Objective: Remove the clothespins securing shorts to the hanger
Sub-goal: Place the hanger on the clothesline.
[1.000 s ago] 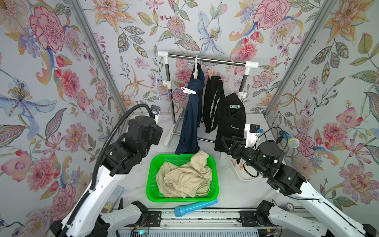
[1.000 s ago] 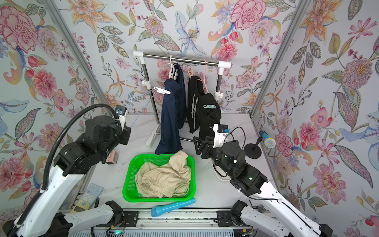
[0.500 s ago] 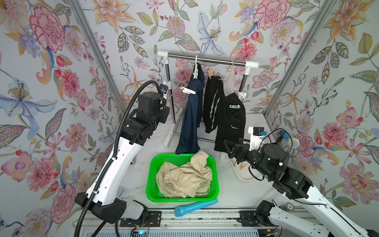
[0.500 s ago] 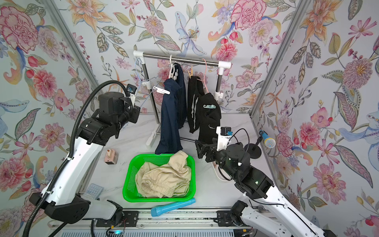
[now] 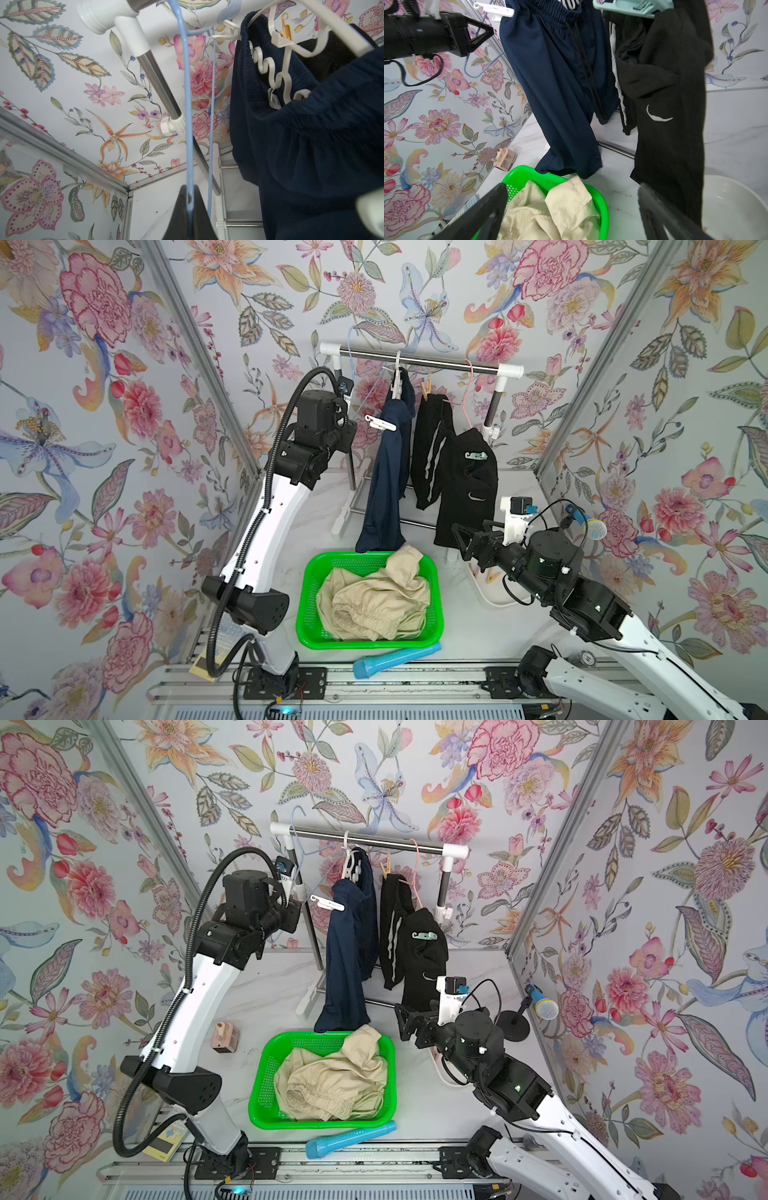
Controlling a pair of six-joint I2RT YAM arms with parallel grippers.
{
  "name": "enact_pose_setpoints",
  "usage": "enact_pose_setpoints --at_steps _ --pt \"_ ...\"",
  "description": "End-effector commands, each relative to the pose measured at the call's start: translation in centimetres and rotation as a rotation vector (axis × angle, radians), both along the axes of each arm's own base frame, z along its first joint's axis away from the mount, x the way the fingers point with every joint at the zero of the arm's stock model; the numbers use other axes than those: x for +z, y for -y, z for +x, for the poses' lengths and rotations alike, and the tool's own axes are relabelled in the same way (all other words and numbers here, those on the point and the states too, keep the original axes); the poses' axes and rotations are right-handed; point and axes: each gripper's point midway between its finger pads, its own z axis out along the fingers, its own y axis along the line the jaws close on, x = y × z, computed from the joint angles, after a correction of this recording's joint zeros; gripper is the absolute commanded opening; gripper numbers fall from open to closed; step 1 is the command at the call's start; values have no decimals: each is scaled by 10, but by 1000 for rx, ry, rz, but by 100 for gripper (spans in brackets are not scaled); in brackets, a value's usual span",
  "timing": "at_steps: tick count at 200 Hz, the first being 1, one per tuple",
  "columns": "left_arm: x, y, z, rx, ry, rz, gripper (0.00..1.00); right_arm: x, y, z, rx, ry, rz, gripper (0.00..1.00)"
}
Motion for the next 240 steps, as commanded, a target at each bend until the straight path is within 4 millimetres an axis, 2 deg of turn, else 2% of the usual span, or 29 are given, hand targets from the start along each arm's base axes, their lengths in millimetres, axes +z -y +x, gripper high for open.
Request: enact_pose_setpoints --at_steps 1,35,111,167,178,207,227,240 --pt "11 3 10 -30 20 -16 0 -6 2 0 -13 -19 1 99" --pt "-6 2 27 -33 -22 -31 0 -7 1 0 -11 -27 5 99" --pt "-50 -12 47 -10 -119 -29 0 -11 -2 1 -9 -31 16 99" --pt "-62 -14 48 1 -145 -25 0 -8 6 -1 -36 -16 23 99" --pt "-61 -16 47 8 -145 -25 7 -7 8 -1 -41 -10 25 99" --pt "-50 -18 37 3 -126 -41 47 -6 7 -1 -32 -7 7 99" --pt "-31 -20 24 -5 -91 -58 64 -8 4 1 -29 -17 -20 99" --pt "-18 -24 13 -4 -62 -72 70 -9 3 3 -31 -22 -34 99"
